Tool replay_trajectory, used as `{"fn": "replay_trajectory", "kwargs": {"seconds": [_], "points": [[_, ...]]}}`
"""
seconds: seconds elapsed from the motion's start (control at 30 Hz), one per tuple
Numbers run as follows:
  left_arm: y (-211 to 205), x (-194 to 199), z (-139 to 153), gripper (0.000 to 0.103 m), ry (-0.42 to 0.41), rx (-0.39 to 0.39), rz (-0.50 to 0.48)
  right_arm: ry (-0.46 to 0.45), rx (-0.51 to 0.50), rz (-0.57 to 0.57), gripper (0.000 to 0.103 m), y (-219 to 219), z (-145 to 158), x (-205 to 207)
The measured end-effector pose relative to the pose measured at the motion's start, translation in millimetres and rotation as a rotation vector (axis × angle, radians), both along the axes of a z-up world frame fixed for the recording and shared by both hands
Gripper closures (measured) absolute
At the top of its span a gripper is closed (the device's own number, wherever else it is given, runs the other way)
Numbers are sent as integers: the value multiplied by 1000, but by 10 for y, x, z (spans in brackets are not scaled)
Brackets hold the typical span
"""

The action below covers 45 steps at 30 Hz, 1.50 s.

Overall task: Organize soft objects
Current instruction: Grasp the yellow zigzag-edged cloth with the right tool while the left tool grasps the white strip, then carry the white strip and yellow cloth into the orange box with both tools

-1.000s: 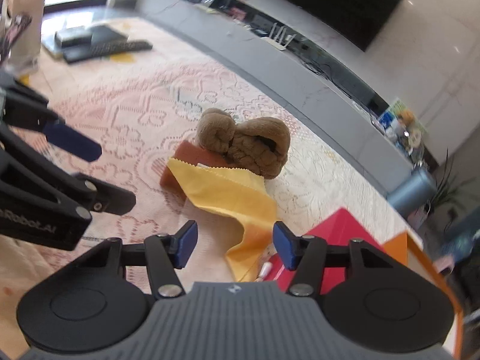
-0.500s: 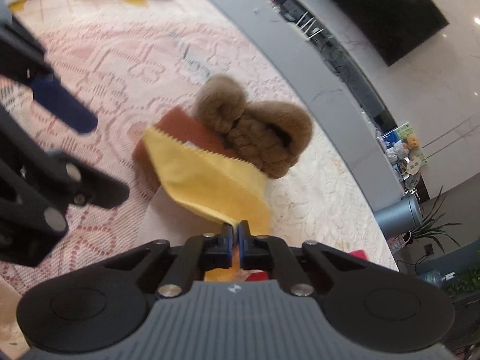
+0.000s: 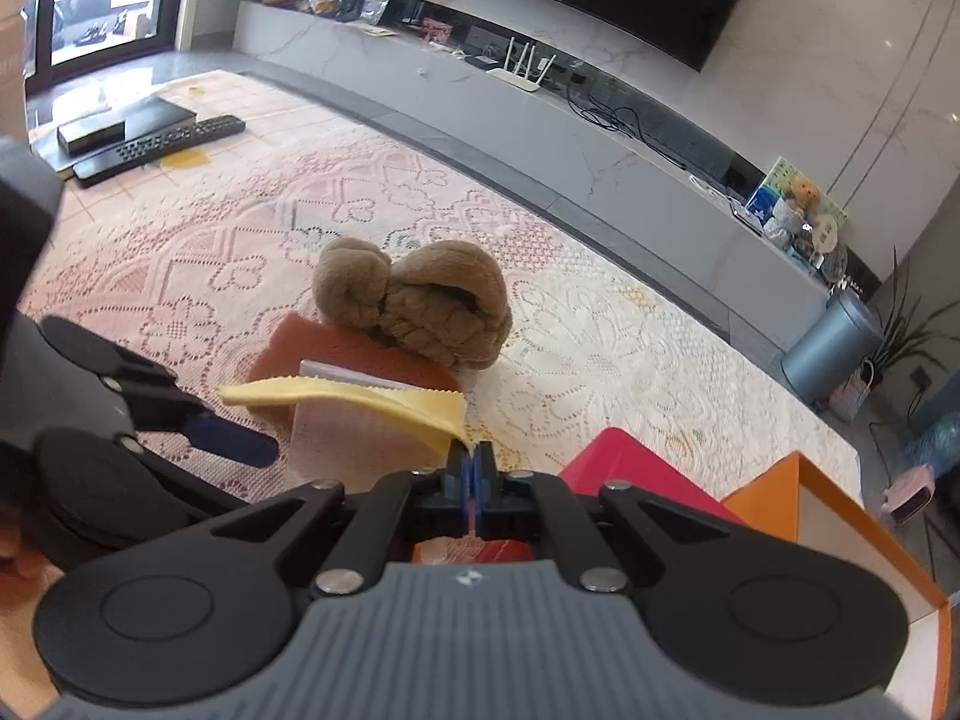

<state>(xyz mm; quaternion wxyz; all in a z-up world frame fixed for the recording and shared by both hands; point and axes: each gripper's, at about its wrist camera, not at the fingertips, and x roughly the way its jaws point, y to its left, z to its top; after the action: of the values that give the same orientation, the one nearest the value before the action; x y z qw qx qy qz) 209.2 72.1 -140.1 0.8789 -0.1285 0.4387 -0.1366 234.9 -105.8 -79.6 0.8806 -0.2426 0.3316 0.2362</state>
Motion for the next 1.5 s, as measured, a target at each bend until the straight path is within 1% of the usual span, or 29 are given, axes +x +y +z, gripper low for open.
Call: {"fn": "replay_trajectory", "kwargs": {"seconds": [0.03,0.07,0.1,0.13,0.17,0.2,0.27,0.37,0.47,0.53,0.6,0.7,0.87,1.0,1.1,1.3,1.43,1.5], "points": [[-28,13,-19,42,2,5,1,4,2,-3,103,-3,-5,2],[-59,15,-28,50,-7,22,5,7,3,-3,103,-6,-12,3],[-91,9,-30,55,-20,37,4,9,8,-3,103,-14,-16,2],[-128,4,-26,62,-30,49,-2,12,15,-4,103,-26,-16,4],[-154,-1,-29,76,-37,54,-11,15,23,-8,103,-42,-12,16],[-179,-9,-34,80,-44,65,-16,18,31,-15,103,-62,-12,25],[-219,-39,-41,102,-52,101,-16,27,54,-29,103,-104,-8,37],[-218,-118,41,103,-89,103,-10,37,94,-51,103,-153,12,19],[-152,-252,197,103,-130,94,14,48,154,-69,103,-212,63,-41],[-105,-367,309,103,-154,104,39,54,188,-83,103,-237,96,-97],[-46,-485,405,103,-168,116,65,68,237,-107,103,-277,137,-160],[33,-644,520,103,-176,112,93,82,312,-143,103,-338,206,-286],[99,-903,694,103,-210,148,143,76,417,-200,103,-504,349,-545],[159,-1080,813,103,-229,140,175,94,487,-244,103,-709,458,-689],[128,-1199,957,103,-255,143,175,87,528,-274,103,-869,545,-784],[-77,-1363,1270,103,-326,140,148,49,589,-317,103,-1211,715,-1006],[-262,-1423,1475,103,-381,100,99,5,634,-375,103,-1549,831,-1130],[-389,-1420,1567,103,-413,98,63,-22,650,-407,103,-1744,890,-1181]]}}
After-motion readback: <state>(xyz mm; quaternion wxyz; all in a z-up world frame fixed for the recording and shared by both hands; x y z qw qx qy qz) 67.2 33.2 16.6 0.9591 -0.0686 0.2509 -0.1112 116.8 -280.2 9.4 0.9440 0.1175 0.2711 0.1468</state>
